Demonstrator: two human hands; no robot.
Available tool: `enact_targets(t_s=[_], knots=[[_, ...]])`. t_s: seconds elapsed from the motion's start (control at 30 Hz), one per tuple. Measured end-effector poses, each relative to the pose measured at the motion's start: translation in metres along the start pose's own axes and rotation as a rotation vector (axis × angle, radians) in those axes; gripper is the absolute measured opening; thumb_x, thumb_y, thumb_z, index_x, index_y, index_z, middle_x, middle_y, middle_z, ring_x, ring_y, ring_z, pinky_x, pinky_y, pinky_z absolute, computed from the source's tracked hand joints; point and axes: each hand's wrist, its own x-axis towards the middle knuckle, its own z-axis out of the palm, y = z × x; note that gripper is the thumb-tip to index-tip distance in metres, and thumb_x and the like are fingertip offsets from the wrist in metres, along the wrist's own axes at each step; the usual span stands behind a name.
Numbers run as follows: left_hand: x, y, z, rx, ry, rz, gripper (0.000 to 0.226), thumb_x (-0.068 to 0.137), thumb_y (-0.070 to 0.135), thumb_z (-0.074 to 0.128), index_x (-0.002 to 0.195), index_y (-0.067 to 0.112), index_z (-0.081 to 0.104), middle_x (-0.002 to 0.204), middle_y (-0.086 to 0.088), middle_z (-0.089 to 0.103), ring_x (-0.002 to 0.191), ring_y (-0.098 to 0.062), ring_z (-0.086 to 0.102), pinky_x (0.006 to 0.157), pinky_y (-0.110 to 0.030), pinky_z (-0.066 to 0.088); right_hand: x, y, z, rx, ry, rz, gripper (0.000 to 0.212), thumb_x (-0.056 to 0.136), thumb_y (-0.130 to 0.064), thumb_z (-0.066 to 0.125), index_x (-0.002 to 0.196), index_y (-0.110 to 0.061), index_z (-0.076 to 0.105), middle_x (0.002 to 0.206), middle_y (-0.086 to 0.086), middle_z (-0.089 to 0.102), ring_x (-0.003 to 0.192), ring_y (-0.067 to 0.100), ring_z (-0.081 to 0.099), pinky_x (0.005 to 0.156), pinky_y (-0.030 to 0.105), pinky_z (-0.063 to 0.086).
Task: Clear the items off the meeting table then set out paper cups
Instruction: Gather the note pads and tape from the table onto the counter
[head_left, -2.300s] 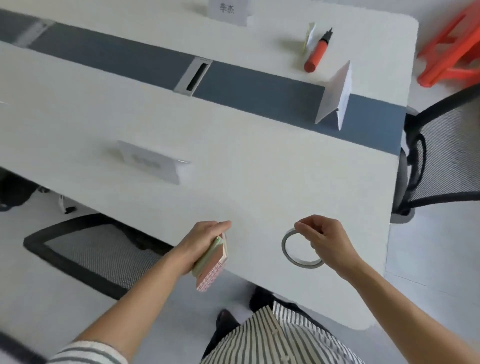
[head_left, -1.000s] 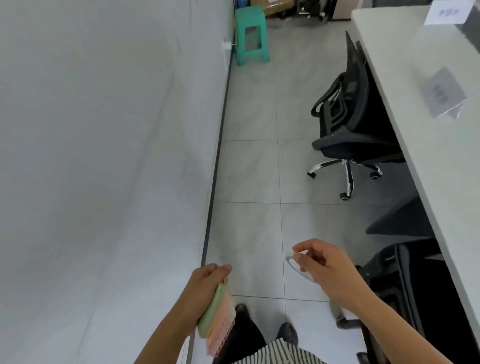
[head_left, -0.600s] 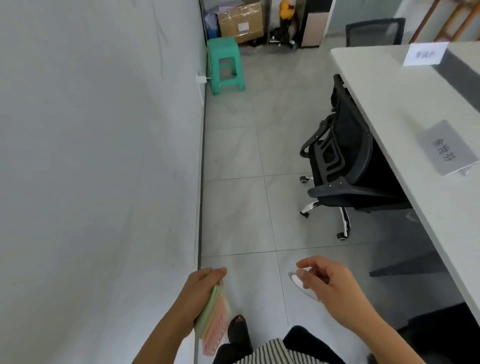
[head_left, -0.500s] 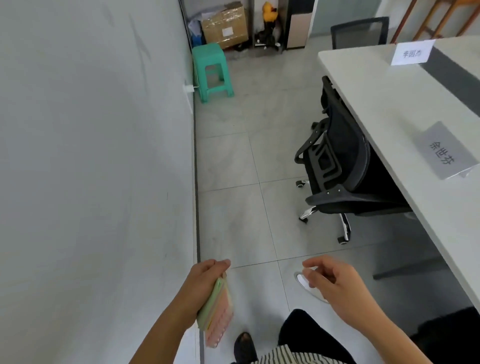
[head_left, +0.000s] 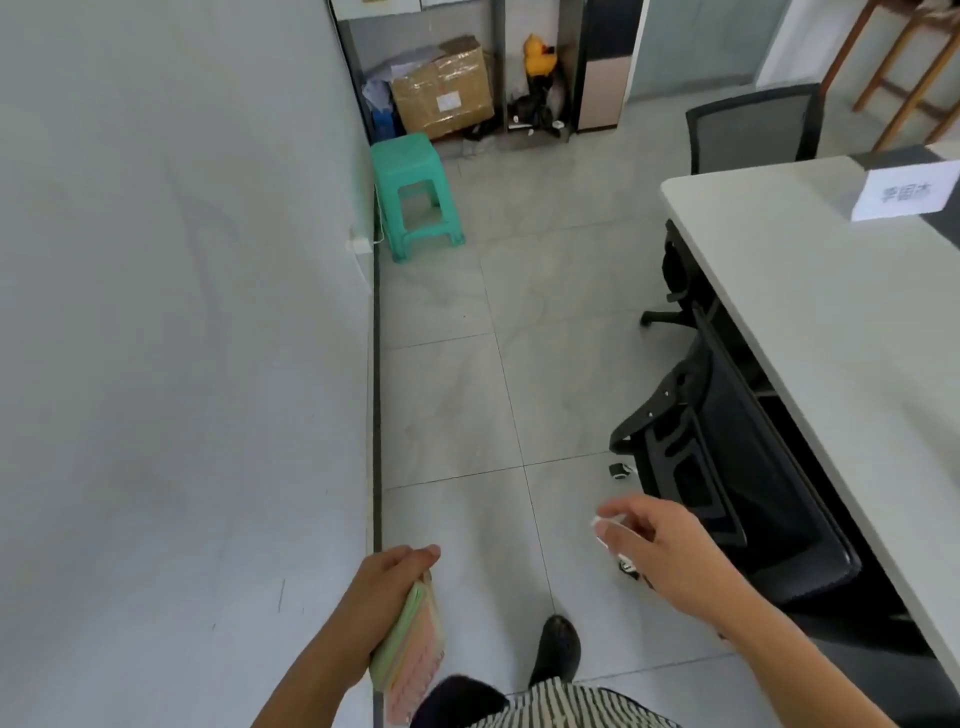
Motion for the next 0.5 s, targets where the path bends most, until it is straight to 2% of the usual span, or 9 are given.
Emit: enact_targets(t_s=[0.1,0.23,0.33,0.5], knots=[[0.046,0.052,-0.011,-0.089,0.024,0.015,0.03,0.09,0.036,0.061,0.074,0.013,0.051,0.07,-0.009,0.044,0.061,-0.018,0.043,0.059,-0.027,0.038,0.079,-0.045,-0.033,-0.022,-0.02,-0.067,0.008,0.089,-0.04,0.061,0.097,-0.041,0.06,0.079,0.005,0.069,0.066,0.021,0.062,0.065,0.031,0.054],[0.122,0.099,-0.029,-0.135,0.035,-0.027,0.033,0.087,0.038,0.064,0.072,0.012,0.049,0.072,-0.009,0.043,0.061,-0.019,0.04,0.062,-0.03,0.037,0.178,-0.082,-0.055,0.028,-0.031,-0.088,0.007,0.087,-0.037,0.065,0.094,-0.035,0.067,0.078,0.01,0.067,0.059,0.01,0.053,0.057,0.025,0.044],[0.188,0.141,-0.049,-0.144,0.031,-0.047,0.033,0.088,0.038,0.063,0.073,0.012,0.048,0.073,-0.01,0.043,0.063,-0.02,0.04,0.063,-0.031,0.037,0.253,-0.097,-0.062,0.052,-0.036,-0.047,0.007,0.088,-0.034,0.065,0.094,-0.033,0.068,0.077,0.012,0.066,0.056,0.008,0.05,0.053,0.022,0.043],[0.294,0.242,-0.099,-0.132,0.039,-0.015,0.034,0.09,0.035,0.061,0.071,0.01,0.046,0.067,-0.01,0.041,0.06,-0.02,0.041,0.062,-0.031,0.038,0.361,-0.135,-0.082,0.05,-0.036,0.044,0.012,0.086,-0.036,0.066,0.095,-0.029,0.068,0.06,-0.004,0.058,0.051,0.003,0.048,0.056,0.023,0.042]])
